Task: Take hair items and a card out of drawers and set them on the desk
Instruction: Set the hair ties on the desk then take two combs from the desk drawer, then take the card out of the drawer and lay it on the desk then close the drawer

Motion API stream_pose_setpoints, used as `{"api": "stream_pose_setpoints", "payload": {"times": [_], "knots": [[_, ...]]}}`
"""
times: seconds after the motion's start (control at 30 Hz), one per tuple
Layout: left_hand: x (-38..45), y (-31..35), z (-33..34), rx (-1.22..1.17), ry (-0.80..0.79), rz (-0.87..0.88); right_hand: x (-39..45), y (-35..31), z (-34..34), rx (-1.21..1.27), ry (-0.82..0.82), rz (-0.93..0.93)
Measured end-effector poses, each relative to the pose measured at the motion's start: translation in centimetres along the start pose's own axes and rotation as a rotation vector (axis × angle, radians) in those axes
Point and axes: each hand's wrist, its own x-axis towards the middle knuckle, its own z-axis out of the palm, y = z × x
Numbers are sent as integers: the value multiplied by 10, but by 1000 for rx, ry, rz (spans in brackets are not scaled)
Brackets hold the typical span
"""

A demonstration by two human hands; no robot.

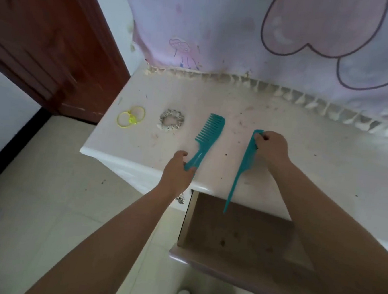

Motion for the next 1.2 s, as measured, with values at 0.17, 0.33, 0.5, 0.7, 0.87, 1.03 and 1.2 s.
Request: {"api": "stream_pose_setpoints", "payload": {"times": [0.17,0.33,0.5,0.7,0.87,1.03,1.2], "knots": [[2,-5,1,610,78,257,0,-9,12,-243,52,-165],[5,-8,2,648,6,372,-38,15,39,-682,-93,-506],[3,-9,3,744,28,398,-31,32,49,-542,-93,-467],[-10,14,12,859,69,386,-21,35,30,-267,-35,-425],[-29,53,64,777,-9,661,-66,99,-36,-174,244,-400],[-52,98,161,670,-190,840,-139,194,-100,-171,449,-175],[-73,120,222,757,-162,915,-161,277,-124,-192,45,655]]}}
